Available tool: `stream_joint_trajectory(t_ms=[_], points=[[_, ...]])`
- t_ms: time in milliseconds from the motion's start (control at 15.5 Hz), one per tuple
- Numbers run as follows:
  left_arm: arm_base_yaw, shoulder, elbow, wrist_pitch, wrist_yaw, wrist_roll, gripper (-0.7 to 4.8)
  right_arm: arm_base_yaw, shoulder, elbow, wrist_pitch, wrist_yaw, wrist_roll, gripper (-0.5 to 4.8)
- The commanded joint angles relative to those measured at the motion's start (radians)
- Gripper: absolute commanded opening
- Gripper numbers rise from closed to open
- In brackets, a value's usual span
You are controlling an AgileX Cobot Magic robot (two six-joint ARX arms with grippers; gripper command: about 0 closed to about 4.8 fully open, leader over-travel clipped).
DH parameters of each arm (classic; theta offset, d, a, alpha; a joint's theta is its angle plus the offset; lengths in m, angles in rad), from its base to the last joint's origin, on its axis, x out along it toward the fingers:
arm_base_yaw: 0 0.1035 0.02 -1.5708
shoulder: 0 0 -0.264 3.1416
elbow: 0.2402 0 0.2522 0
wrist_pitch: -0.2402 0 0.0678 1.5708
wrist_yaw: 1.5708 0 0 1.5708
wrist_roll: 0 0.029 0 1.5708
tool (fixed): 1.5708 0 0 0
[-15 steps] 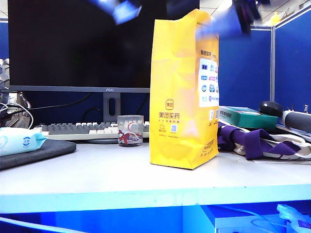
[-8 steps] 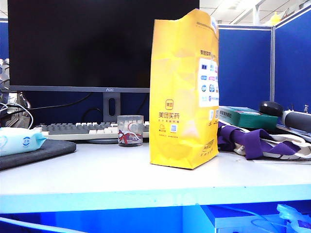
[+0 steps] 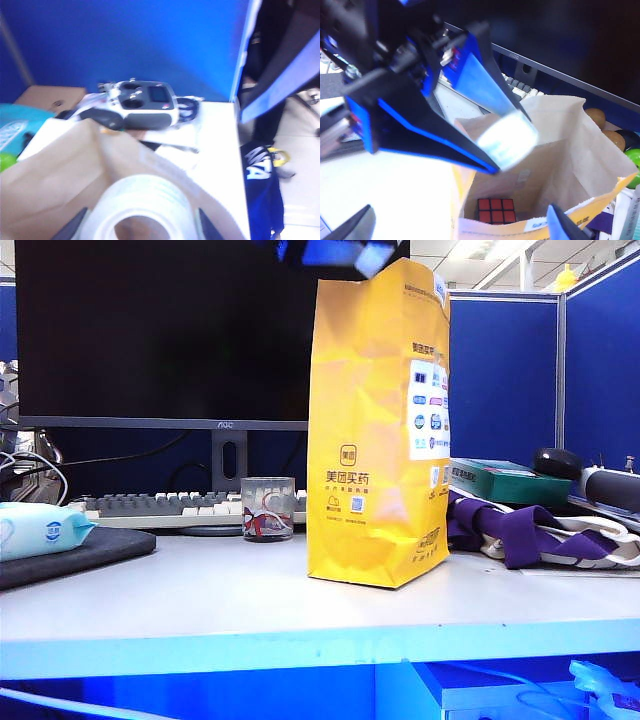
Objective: Pick up the transparent tape and throw it into the yellow paper bag.
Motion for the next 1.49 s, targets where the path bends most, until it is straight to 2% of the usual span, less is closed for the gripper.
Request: stream_joint_trajectory(t_ms=[65, 194, 323, 388, 517, 581, 711, 840, 969, 1034, 1163, 1292, 1421, 1486], points=[[-0.002, 0.0, 0.004, 0.103, 0.015, -0.048, 4.79, 0.001, -0.002, 0.006, 0.013, 0.0, -0.003, 4.54], [-0.002, -0.001, 0.004, 0.153, -0.058, -0.159, 4.79, 0.001, -0.002, 0.006, 0.013, -0.002, -0.003, 4.54], [-0.002, -0.029, 0.004, 0.137, -0.126, -0.18, 4.79, 0.001, -0.003, 0.006, 0.006, 0.001, -0.003, 4.54], [-0.002, -0.069, 0.004, 0.107, -0.204, -0.147, 4.79, -0.001, -0.007, 0.006, -0.001, 0.014, -0.004, 4.54], [-0.001, -0.217, 0.004, -0.004, -0.496, 0.009, 4.79, -0.03, -0.059, 0.006, -0.004, 0.135, -0.056, 4.54], [0.021, -0.32, 0.003, -0.077, -0.588, 0.072, 4.79, -0.053, -0.113, 0.006, 0.034, 0.153, -0.058, 4.54], [0.114, -0.48, 0.003, -0.219, -0.633, 0.025, 4.79, -0.098, -0.23, 0.005, 0.07, 0.166, -0.049, 4.53], [0.208, -0.601, -0.022, -0.348, -0.636, 0.019, 4.79, -0.1, -0.359, -0.012, 0.085, 0.231, -0.048, 4.54], [0.224, -0.745, -0.14, -0.344, -0.697, 0.02, 4.79, -0.099, -0.514, -0.11, 0.166, 0.243, -0.054, 4.54], [0.224, -0.85, -0.24, -0.324, -0.764, 0.017, 4.79, -0.096, -0.606, -0.188, 0.199, 0.243, -0.051, 4.54], [0.224, -1.06, -0.459, -0.247, -0.793, -0.062, 4.79, -0.097, -0.758, -0.349, 0.213, 0.243, -0.035, 4.54], [0.224, -1.27, -0.681, -0.144, -0.855, -0.094, 4.79, -0.097, -0.854, -0.502, 0.252, 0.235, 0.068, 4.53], [0.224, -1.446, -0.858, -0.053, -0.813, -0.18, 4.79, -0.096, -0.887, -0.624, 0.301, 0.167, 0.165, 4.53], [0.224, -1.502, -0.919, -0.028, -0.822, -0.19, 4.79, -0.095, -0.887, -0.674, 0.322, 0.145, 0.214, 4.53]])
